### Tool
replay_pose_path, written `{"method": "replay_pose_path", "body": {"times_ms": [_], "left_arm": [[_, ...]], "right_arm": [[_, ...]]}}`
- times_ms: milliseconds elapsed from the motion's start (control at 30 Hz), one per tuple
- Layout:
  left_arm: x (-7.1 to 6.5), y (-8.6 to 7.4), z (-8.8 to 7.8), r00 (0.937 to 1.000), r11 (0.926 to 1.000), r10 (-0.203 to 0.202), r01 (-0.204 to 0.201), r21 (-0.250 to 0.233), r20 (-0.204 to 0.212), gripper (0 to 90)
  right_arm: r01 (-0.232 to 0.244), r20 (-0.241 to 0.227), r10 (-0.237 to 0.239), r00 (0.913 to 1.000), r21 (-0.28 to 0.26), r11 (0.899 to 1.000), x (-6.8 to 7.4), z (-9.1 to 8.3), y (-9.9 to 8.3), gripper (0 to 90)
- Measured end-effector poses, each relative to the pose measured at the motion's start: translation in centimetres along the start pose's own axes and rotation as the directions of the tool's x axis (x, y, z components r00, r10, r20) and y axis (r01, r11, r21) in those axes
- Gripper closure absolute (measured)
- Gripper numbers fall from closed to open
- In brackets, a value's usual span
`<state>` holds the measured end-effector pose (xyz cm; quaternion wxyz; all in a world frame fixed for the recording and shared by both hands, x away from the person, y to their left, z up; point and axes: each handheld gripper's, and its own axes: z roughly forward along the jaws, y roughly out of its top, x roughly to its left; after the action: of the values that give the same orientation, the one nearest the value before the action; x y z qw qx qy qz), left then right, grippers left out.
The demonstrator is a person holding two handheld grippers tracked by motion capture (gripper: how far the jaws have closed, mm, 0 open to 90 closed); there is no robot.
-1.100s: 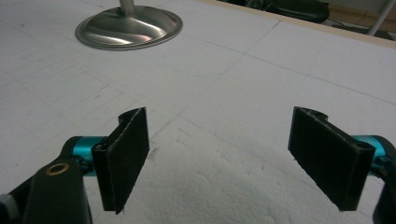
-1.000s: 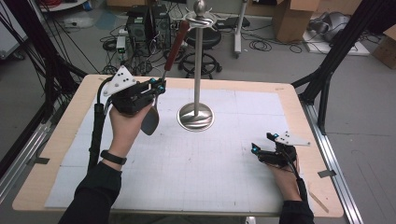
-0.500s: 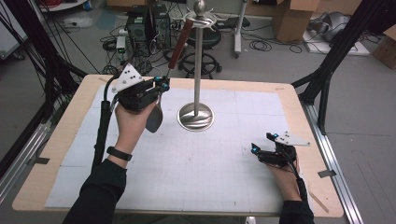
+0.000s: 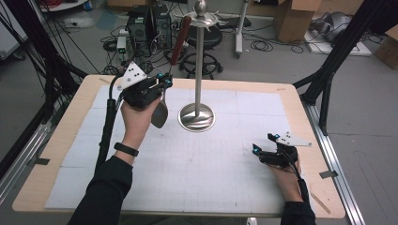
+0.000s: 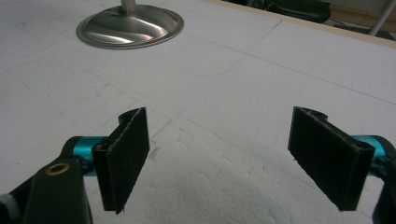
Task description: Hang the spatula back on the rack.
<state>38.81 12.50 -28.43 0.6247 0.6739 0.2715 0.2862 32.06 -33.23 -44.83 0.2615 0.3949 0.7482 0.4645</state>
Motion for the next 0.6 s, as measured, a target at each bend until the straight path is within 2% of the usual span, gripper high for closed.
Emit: {"method": "replay_pose_path", "body": {"times_ms": [233,600], "left_arm": [[-0.1,-0.5,1.3,0.9999,0.9997,-0.016,0.016,0.016,0.005,84.3],[-0.1,-0.8,2.2,1.0000,0.9992,-0.009,0.009,0.038,-0.002,84.2]], "right_arm": [[0.000,0.000,0.000,1.0000,0.001,1.000,0.0,0.0,0.0,19.8],[-0.002,-0.004,0.002,1.0000,0.005,1.000,0.1,0.0,0.0,19.8]]}}
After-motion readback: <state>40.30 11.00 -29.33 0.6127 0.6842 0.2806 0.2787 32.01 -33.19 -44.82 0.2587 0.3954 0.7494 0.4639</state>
